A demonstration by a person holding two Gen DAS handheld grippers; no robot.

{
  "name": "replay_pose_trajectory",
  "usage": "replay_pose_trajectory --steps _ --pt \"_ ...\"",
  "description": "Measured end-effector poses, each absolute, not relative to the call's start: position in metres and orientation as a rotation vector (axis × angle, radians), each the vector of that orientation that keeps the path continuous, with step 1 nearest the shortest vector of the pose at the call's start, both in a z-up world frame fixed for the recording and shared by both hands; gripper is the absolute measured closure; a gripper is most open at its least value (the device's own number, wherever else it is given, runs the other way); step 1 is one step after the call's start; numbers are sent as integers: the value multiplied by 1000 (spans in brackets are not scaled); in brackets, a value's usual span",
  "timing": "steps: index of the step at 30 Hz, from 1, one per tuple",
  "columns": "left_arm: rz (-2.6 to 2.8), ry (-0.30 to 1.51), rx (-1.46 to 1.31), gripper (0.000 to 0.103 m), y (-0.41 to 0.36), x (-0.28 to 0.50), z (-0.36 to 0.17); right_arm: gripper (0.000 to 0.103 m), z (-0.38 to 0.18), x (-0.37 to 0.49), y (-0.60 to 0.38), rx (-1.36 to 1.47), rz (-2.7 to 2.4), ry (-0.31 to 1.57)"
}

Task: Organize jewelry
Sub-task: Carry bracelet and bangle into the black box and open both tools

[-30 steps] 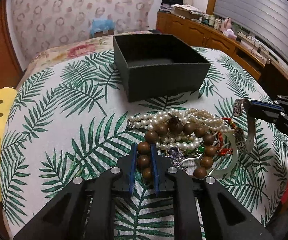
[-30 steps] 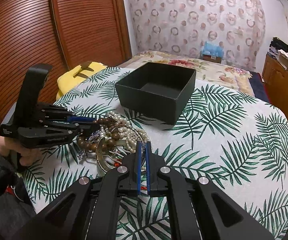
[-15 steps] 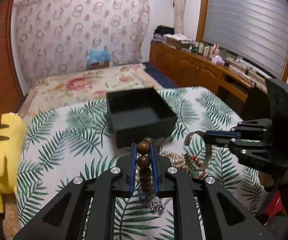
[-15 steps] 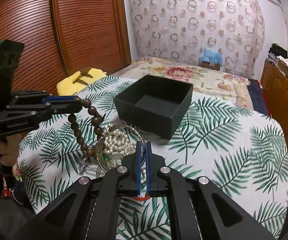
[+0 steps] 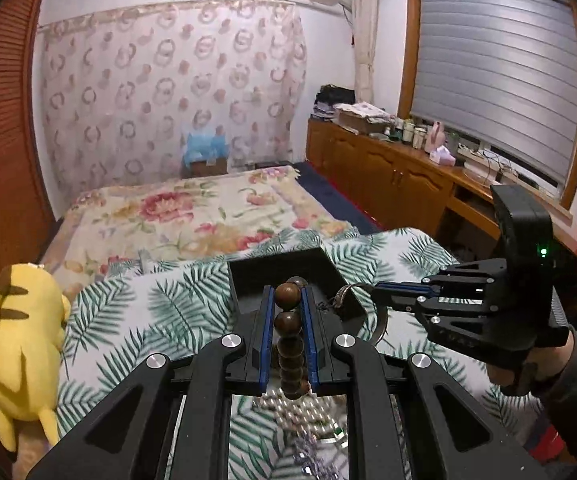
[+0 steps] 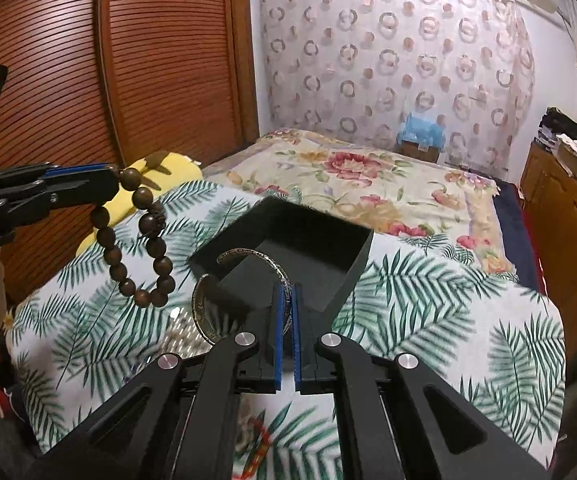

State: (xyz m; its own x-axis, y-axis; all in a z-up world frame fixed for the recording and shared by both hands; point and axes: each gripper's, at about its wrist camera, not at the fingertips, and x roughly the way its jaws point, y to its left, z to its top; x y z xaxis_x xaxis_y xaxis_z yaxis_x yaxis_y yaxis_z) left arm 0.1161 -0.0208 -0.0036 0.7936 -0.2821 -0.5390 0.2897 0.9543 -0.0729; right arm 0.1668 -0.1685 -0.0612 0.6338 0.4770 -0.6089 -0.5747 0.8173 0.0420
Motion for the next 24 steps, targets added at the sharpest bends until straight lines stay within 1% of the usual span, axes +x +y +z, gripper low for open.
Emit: replay_pose_trajectory --steps 5,10,18,24 --pt "-300 571 15 91 -21 138 3 98 -59 194 -164 -151 612 641" --pt "-300 584 13 91 -21 159 -1 98 -70 213 -156 -170 638 675" --pt "-308 628 27 91 -28 186 -18 97 -84 221 -142 -234 671 727" --pt "-312 657 35 91 -29 203 -28 97 -87 221 -139 -250 672 726"
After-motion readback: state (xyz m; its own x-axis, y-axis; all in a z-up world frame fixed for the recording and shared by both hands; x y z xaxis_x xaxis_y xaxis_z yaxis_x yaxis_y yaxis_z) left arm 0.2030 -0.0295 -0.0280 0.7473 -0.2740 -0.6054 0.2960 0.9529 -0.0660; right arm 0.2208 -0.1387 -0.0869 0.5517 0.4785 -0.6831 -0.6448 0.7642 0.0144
